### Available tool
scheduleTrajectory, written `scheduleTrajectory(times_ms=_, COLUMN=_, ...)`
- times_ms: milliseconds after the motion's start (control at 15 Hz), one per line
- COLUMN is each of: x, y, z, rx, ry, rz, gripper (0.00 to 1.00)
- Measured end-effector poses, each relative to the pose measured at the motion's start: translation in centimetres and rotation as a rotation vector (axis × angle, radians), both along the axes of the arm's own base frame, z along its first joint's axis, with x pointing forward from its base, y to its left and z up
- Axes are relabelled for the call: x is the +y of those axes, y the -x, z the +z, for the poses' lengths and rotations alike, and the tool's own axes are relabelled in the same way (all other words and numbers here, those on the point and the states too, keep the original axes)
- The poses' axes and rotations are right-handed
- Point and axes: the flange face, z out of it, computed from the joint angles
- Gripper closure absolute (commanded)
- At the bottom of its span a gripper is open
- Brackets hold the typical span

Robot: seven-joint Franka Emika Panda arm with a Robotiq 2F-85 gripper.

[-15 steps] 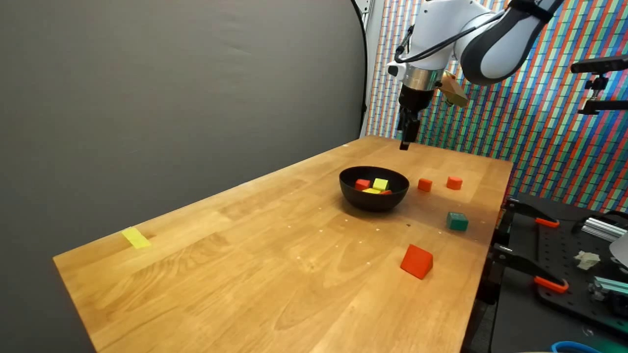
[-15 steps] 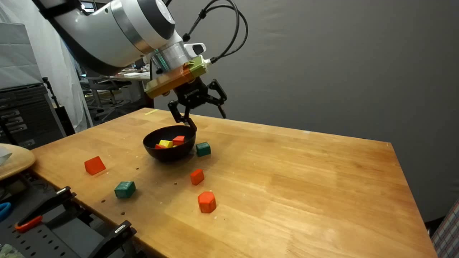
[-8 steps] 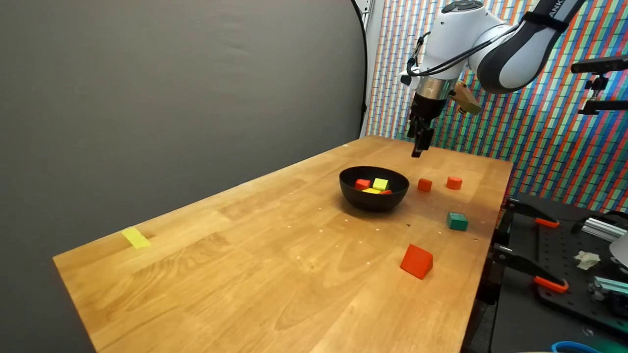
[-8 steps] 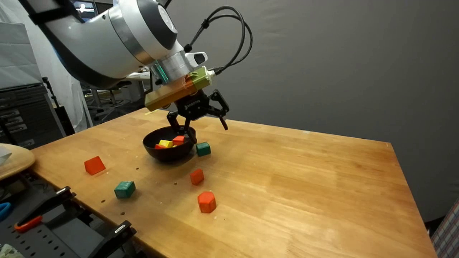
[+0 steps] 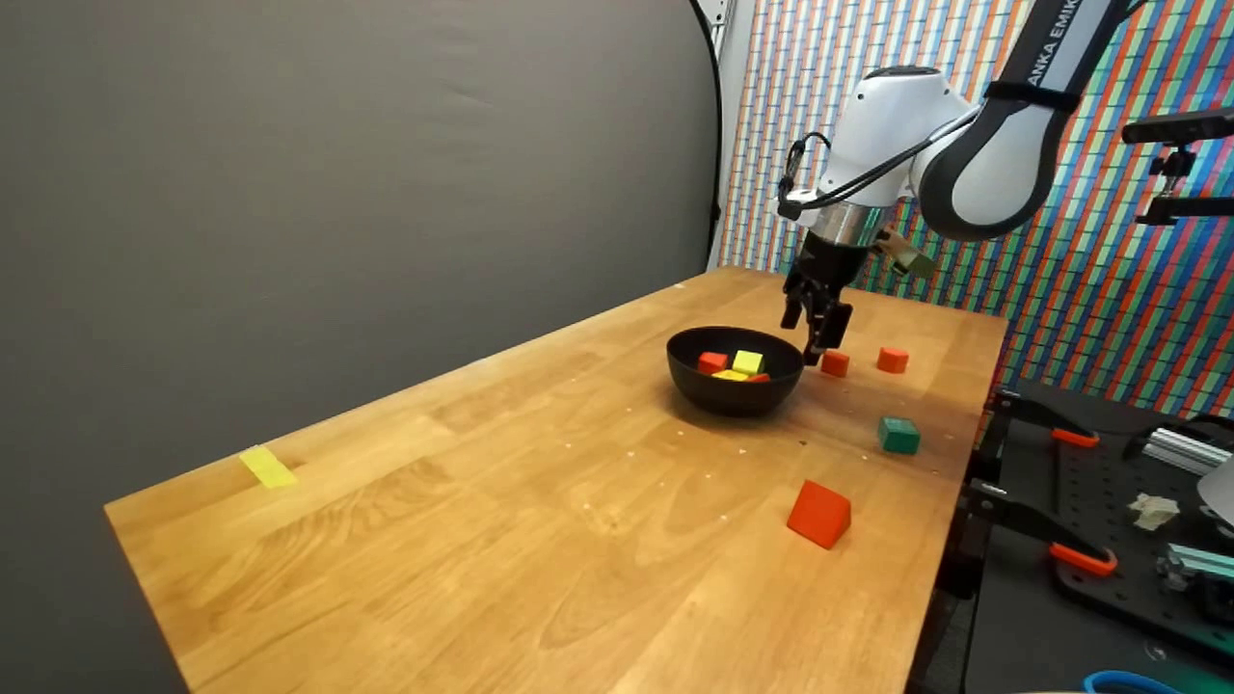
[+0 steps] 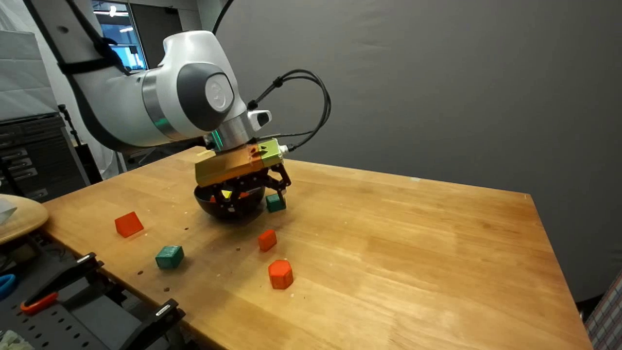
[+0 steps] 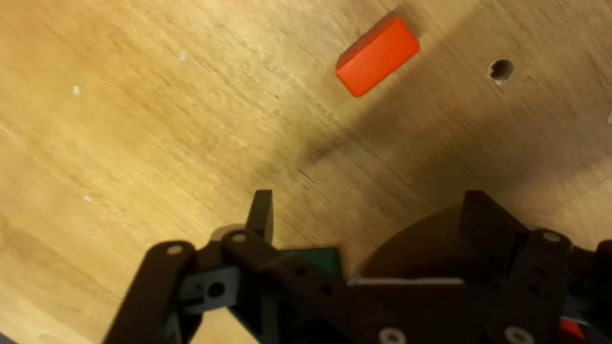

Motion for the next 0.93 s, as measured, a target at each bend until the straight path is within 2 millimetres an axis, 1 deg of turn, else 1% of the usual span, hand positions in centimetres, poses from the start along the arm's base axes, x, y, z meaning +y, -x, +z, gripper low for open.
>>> scheduleTrajectory(times_ms=200, x=-0.1, y=0.1, z=-0.5, rx=0.006, ry=-0.005, rz=0.001, gripper=0.00)
scheduleTrajectory(times_ms=333, x=0.0, y=-0.3, z=-0.2, rx=-0.004, ry=0.001, rz=0.006, gripper=0.00)
scheduleTrajectory(times_ms=667, x=0.8, y=-3.0, z=1.4, rx=-0.055, ry=0.021, rz=0.016, gripper=0.00)
scheduleTrajectory(times_ms=800, x=0.4, y=-3.6, z=1.6, rx=-0.033, ry=0.043, rz=-0.076, gripper=0.00)
scheduleTrajectory(times_ms=933, x=-0.5, y=-3.9, z=2.1, rx=-0.018, ry=0.063, rz=-0.182, gripper=0.00)
